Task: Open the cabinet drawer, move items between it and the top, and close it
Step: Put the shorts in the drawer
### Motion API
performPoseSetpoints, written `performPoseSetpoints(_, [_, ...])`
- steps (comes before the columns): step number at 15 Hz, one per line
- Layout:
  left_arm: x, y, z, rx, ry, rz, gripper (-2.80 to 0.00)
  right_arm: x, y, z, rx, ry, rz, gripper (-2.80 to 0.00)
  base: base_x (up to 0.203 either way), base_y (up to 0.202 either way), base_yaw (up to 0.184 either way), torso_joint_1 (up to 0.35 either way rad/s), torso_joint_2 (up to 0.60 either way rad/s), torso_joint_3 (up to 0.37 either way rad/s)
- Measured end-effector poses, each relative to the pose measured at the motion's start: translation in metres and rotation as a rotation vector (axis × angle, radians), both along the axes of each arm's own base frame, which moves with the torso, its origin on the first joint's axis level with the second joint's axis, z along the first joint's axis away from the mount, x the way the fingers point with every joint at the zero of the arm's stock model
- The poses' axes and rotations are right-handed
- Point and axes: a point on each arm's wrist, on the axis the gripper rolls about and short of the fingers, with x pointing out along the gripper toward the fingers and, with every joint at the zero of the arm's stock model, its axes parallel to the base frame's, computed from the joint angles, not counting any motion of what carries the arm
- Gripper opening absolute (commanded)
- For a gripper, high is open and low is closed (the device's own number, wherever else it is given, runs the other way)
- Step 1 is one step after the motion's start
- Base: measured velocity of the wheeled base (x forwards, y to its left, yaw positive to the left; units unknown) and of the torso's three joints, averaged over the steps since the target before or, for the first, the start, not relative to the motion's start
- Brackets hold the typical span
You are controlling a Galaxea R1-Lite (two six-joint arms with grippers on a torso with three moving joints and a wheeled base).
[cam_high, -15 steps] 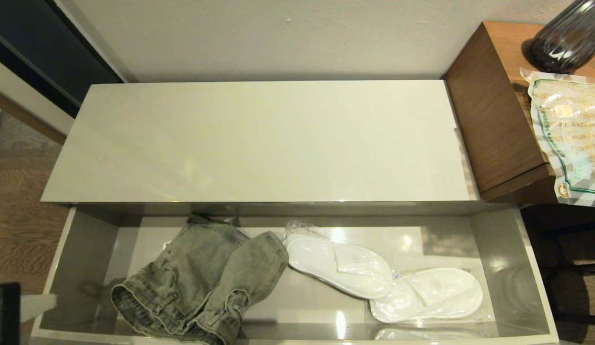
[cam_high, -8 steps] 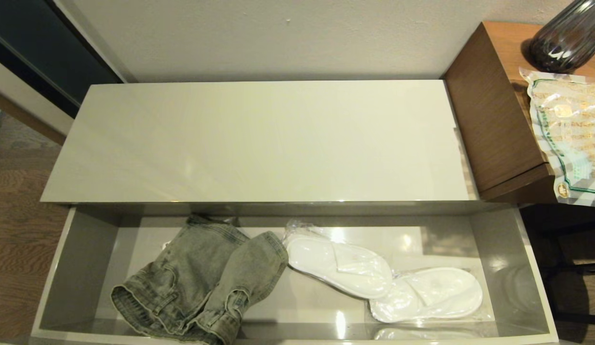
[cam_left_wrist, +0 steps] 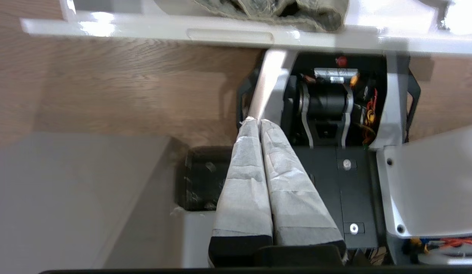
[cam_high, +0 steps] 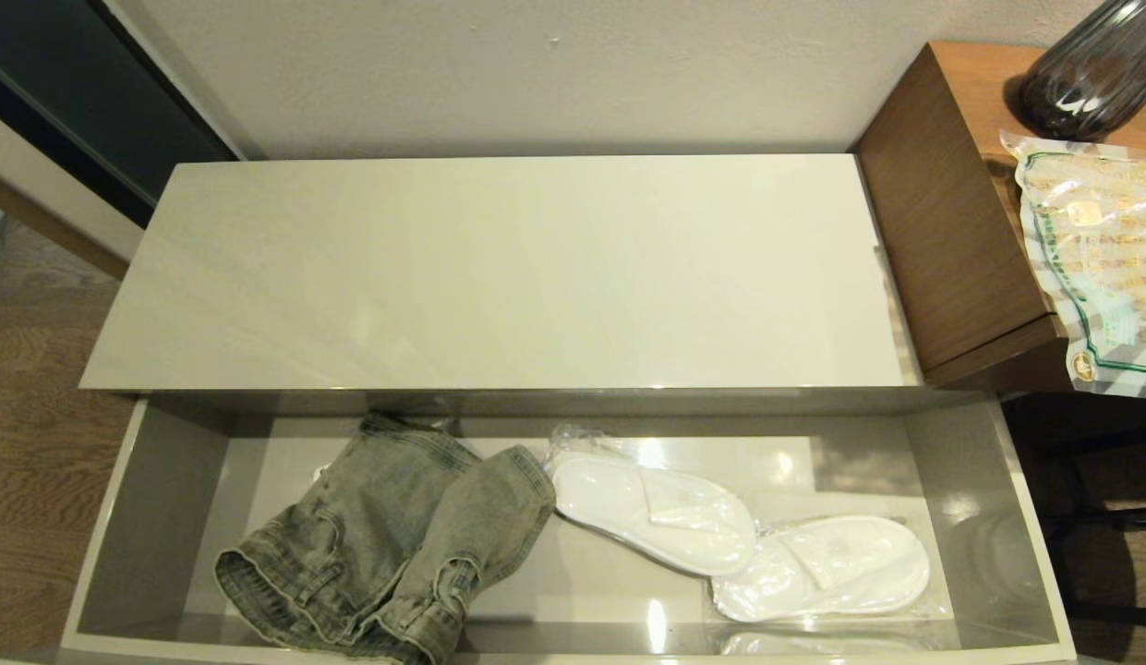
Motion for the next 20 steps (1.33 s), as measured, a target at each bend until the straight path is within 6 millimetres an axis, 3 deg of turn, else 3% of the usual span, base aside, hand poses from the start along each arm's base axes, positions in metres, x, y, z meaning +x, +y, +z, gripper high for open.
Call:
performPoseSetpoints(2, [-0.005, 0.001, -0.013, 0.024, -0.019, 0.052, -2.80, 0.000, 0.000, 0.000, 0.000, 0.000, 0.000, -2.80, 0.000, 0.000, 0.000, 0.000, 0.00, 0.000])
performPoseSetpoints(8, [-0.006, 0.002, -0.065, 0.069, -0.037, -0.057, -2.80, 0.000, 0.000, 0.000, 0.001, 0.000, 0.000, -2.80, 0.000, 0.000, 0.000, 0.000, 0.00, 0.000])
performPoseSetpoints(12, [-0.005, 0.002, -0.078, 0.097, -0.091, -0.070, -2.80, 0.000, 0.000, 0.000, 0.000, 0.000, 0.000, -2.80, 0.000, 0.000, 0.000, 0.000, 0.00, 0.000])
performPoseSetpoints(16, [0.028, 0.002, -0.078, 0.096, -0.332, -0.054, -2.80, 0.000, 0.000, 0.000, 0.001, 0.000, 0.001, -2.80, 0.000, 0.000, 0.000, 0.000, 0.00, 0.000])
performPoseSetpoints(20, [0.069, 0.003, -0.104, 0.089, -0.570, -0.038, -2.80, 0.000, 0.000, 0.000, 0.001, 0.000, 0.000, -2.80, 0.000, 0.000, 0.000, 0.000, 0.00, 0.000])
